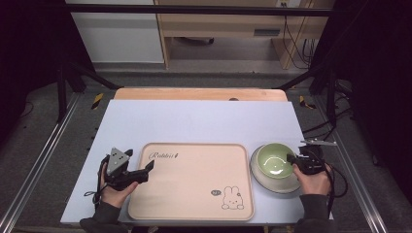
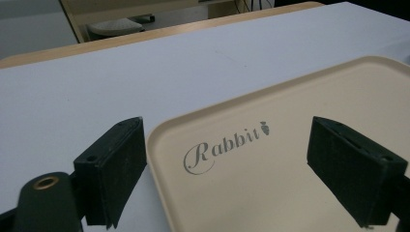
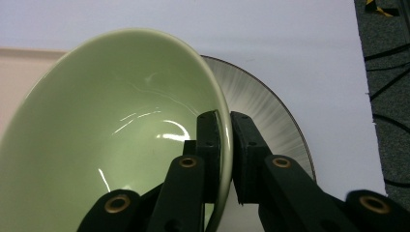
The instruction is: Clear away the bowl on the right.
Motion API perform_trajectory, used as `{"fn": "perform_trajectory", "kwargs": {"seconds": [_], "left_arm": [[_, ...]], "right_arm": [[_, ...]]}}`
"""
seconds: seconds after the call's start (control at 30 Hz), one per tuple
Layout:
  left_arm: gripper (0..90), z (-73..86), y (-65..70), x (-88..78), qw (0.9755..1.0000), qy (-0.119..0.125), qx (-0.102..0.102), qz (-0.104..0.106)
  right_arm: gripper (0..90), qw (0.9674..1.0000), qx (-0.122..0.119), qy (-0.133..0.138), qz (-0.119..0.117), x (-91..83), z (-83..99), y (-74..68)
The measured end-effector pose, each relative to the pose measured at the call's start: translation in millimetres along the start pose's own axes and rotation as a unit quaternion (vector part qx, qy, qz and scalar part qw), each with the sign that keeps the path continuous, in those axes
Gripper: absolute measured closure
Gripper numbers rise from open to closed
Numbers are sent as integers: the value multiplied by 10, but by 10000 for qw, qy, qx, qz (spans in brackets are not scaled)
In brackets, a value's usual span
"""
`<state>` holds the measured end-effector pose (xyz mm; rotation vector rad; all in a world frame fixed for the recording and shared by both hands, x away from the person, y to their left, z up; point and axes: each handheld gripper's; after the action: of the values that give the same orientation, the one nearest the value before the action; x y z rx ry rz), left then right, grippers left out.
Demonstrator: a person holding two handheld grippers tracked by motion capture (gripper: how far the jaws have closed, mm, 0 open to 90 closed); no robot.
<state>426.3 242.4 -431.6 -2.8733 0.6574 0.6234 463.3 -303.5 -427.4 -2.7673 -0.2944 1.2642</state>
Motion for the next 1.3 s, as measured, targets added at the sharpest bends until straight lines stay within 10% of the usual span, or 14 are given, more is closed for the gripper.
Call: {"fn": "perform_trajectory", "kwargs": {"seconds": [1.3], "left_arm": [[135, -1, -7, -5, 10000, -12, 8, -4]], "right_arm": [[827, 9985, -351, 362, -194, -255, -67, -203]]}}
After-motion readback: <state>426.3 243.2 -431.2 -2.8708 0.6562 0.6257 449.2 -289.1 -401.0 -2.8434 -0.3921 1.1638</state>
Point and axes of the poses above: each handheld gripper's, and its own axes: x roughly forward along the jaws, z roughly out of its underside, y roughly to its right, and after that the axes turned 2 degrees about -z, right-handed
